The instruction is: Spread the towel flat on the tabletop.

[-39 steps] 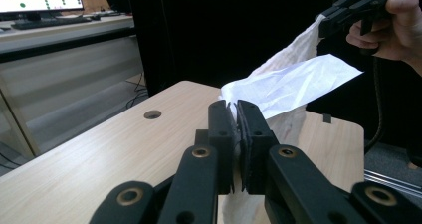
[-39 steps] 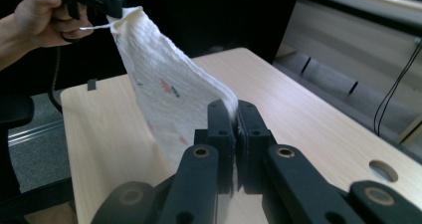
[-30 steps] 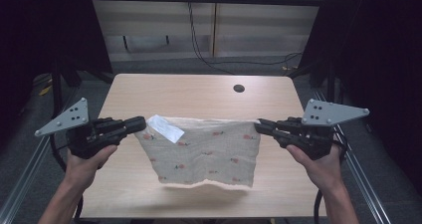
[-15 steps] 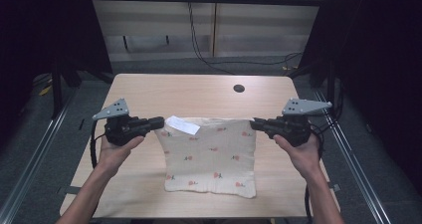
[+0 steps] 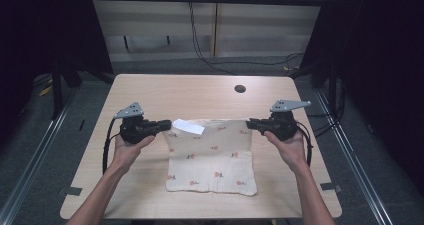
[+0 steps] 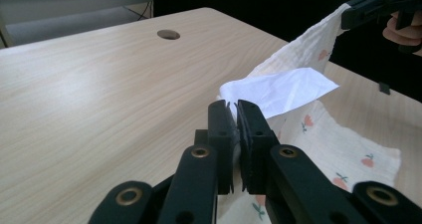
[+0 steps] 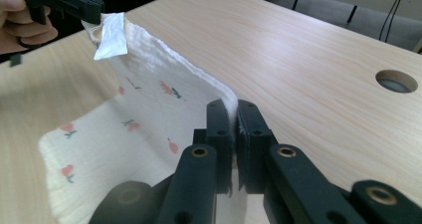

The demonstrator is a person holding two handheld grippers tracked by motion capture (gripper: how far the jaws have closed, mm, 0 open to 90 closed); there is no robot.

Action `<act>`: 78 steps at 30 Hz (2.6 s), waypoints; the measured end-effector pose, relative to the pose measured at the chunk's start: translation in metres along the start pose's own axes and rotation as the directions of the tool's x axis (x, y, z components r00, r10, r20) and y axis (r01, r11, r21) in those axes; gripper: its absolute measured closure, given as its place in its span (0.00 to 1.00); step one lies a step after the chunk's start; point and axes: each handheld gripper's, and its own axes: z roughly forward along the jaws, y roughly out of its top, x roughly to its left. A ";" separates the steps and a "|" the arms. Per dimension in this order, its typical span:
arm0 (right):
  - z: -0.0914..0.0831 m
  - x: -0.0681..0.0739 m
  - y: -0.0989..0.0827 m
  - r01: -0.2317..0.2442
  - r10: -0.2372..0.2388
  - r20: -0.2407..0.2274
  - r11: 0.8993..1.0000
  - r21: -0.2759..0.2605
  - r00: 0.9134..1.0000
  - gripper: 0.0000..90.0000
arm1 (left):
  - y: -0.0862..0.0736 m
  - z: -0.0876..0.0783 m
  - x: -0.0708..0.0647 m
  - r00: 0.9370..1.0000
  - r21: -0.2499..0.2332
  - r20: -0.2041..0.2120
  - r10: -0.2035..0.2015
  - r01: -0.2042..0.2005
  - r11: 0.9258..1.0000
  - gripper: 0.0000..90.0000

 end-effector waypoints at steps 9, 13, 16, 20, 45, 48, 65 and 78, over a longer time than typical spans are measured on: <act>0.036 -0.028 -0.011 -0.060 0.059 0.019 0.998 0.037 0.998 0.92 | -0.009 0.034 0.021 0.998 0.033 -0.041 -0.051 0.052 0.998 0.95; 0.047 -0.038 -0.013 -0.086 0.084 0.052 0.995 0.042 0.995 0.86 | -0.013 0.041 0.028 0.995 0.027 -0.054 -0.079 0.081 0.996 0.91; 0.051 -0.043 -0.015 -0.099 0.094 0.083 0.994 0.057 0.992 0.84 | -0.014 0.043 0.030 0.993 0.048 -0.091 -0.080 0.085 0.995 0.84; 0.048 -0.047 -0.017 -0.119 0.112 0.119 0.992 0.048 0.987 0.81 | -0.016 0.040 0.032 0.990 0.055 -0.108 -0.096 0.103 0.993 0.73; -0.010 0.030 -0.050 -0.022 0.026 -0.033 0.994 0.109 0.999 0.62 | -0.039 -0.033 -0.019 0.999 0.134 0.007 -0.054 0.052 0.990 0.71; -0.010 0.040 -0.062 -0.008 0.014 -0.042 0.988 0.154 0.999 0.63 | -0.048 -0.041 -0.030 0.999 0.155 0.004 -0.048 0.046 0.987 0.70; 0.005 0.064 -0.117 0.029 -0.008 -0.074 0.960 0.278 0.997 0.67 | -0.078 -0.015 -0.056 0.998 0.282 0.064 0.004 -0.022 0.959 0.62; 0.009 0.069 -0.123 0.122 -0.114 -0.044 0.945 0.304 0.993 0.64 | -0.092 0.001 -0.068 0.991 0.383 0.125 0.054 -0.099 0.918 0.51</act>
